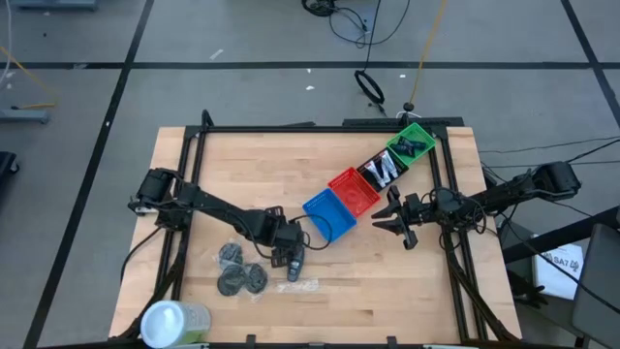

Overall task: Pick & Place Travel size toiletries
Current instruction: Put the left deodorant into the red bin

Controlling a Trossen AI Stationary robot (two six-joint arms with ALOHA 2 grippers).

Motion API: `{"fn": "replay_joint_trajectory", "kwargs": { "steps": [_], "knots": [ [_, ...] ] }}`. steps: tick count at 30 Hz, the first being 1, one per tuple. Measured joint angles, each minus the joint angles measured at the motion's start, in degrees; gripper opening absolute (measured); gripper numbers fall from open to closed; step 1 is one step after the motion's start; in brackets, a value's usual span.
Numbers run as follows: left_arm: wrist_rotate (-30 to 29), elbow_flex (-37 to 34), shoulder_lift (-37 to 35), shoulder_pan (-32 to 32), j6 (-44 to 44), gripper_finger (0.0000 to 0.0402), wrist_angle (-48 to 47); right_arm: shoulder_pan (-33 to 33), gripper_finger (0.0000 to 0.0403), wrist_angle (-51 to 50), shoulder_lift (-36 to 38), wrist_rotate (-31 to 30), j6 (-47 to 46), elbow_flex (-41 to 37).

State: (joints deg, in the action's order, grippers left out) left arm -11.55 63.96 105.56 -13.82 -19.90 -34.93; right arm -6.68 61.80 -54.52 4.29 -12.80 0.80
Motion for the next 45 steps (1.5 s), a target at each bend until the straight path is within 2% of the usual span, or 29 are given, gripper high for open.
{"fn": "replay_joint_trajectory", "kwargs": {
  "steps": [8, 19, 22, 28, 36, 40, 45],
  "knots": [
    [0.68, -0.04, 0.0, -0.99, 5.9, 0.0282, -3.51, -0.02, 0.0089, 0.0, 0.0, 0.0, 0.0, 0.0],
    [1.05, -0.04, 0.0, -0.99, 6.03, 0.0282, -2.33, 0.0, 0.0089, 0.0, 0.0, 0.0, -0.01, -0.01],
    [1.56, -0.04, -0.02, -0.99, 5.63, 0.0268, -2.28, 0.0, 0.0089, 0.0, 0.02, 0.0, 0.0, -0.02],
    [2.34, -0.04, -0.1, -0.92, 4.54, 0.0199, -2.24, -0.02, 0.0089, 0.02, 0.02, 0.0, -0.02, 0.0],
    [2.15, -0.04, -0.11, -0.88, 1.72, 0.0199, -1.08, -0.01, 0.0089, 0.02, 0.0, -0.01, -0.02, -0.01],
    [2.56, -0.04, -0.11, -0.93, 1.4, 0.0217, -1.08, -0.01, 0.0089, 0.02, 0.0, -0.02, -0.02, 0.0],
    [2.56, -0.04, -0.11, -0.95, 1.6, 0.0199, -1.07, -0.01, 0.0089, 0.02, 0.01, -0.02, -0.02, -0.01]
  ]
}}
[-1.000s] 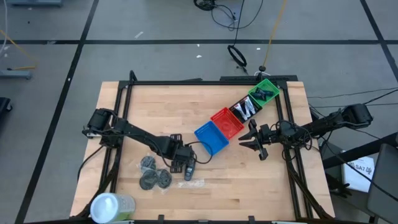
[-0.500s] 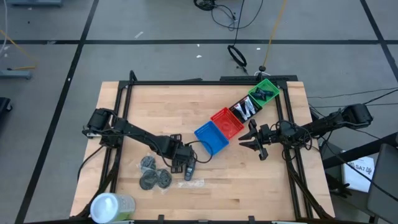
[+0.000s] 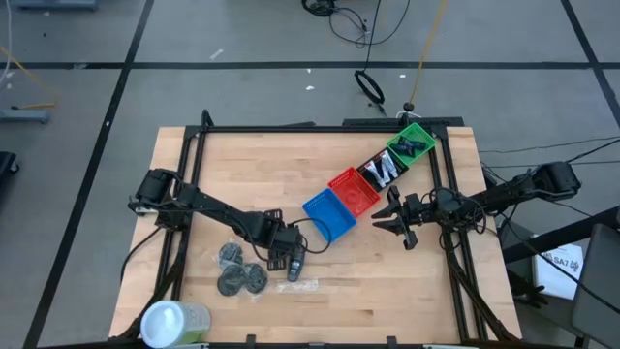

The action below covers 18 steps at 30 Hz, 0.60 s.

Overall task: Pick & Place Travel size toiletries
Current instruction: Put the left deodorant into the red bin

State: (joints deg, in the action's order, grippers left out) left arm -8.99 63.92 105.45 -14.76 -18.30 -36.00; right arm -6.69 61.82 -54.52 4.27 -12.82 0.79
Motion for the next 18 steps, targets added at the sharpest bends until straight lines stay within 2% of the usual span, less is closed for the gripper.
{"fn": "replay_joint_trajectory", "kwargs": {
  "steps": [8, 18],
  "knots": [
    [-0.01, 0.0, -1.03, -0.02, 0.26, 0.0199, -0.2, -0.01, 0.0089, 0.0, 0.01, -0.02, 0.0, -0.01],
    [-3.3, 0.0, -8.35, -0.07, 0.51, 0.0199, 0.55, 0.0, 0.0089, -0.57, 0.0, -0.04, 0.0, -0.01]
  ]
}}
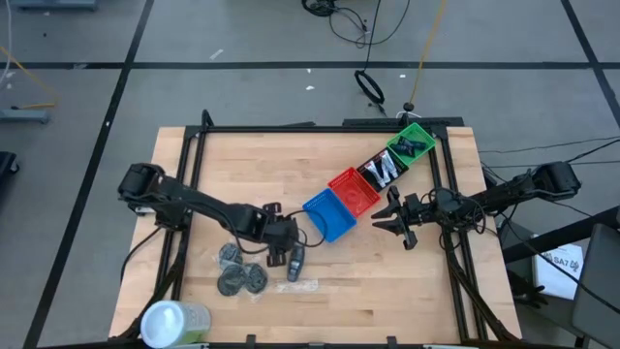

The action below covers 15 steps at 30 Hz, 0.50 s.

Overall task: Pick & Place Travel size toiletries
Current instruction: Put the left deodorant into the red bin

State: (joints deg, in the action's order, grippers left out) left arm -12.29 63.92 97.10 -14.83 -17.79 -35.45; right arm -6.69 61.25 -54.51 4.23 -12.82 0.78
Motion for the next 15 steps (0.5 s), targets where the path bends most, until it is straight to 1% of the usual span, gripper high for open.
{"fn": "replay_joint_trajectory", "kwargs": {
  "steps": [5, 10, 15],
  "knots": [
    [-1.89, 0.0, -4.03, -0.04, 3.97, 0.0199, 3.61, -0.01, 0.0089, 0.07, 0.01, 0.0, 0.0, 0.01],
    [-3.21, 0.0, -6.4, 0.4, 12.61, 0.0199, 10.51, 0.01, 0.0089, 0.13, 0.0, -0.02, -0.01, 0.0],
    [-3.35, 0.0, -7.06, 2.78, 19.06, 0.0199, 16.28, 0.01, 0.0089, 0.17, 0.01, 0.0, -0.22, 0.0]
  ]
}}
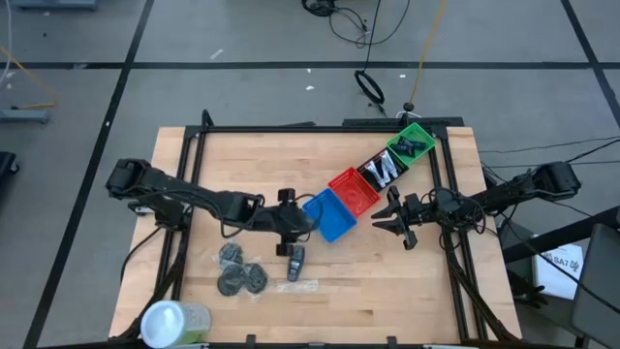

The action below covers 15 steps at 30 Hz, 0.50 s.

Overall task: Pick & Place Travel size toiletries
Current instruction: Put the left deodorant into the red bin

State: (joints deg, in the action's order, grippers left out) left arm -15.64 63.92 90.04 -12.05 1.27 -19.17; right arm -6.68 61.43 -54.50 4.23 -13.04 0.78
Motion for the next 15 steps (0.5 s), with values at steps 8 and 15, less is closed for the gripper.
{"fn": "replay_joint_trajectory", "kwargs": {
  "steps": [8, 15],
  "knots": [
    [3.59, 0.0, 0.28, 5.87, 5.09, 0.0199, 10.16, -0.02, 0.0089, 0.0, -0.02, 0.0, 0.02, 0.0],
    [11.78, 0.02, 0.73, 9.98, 10.1, 0.0201, 19.69, -0.01, 0.0089, 0.0, 0.0, 0.0, 0.11, 0.0]
  ]
}}
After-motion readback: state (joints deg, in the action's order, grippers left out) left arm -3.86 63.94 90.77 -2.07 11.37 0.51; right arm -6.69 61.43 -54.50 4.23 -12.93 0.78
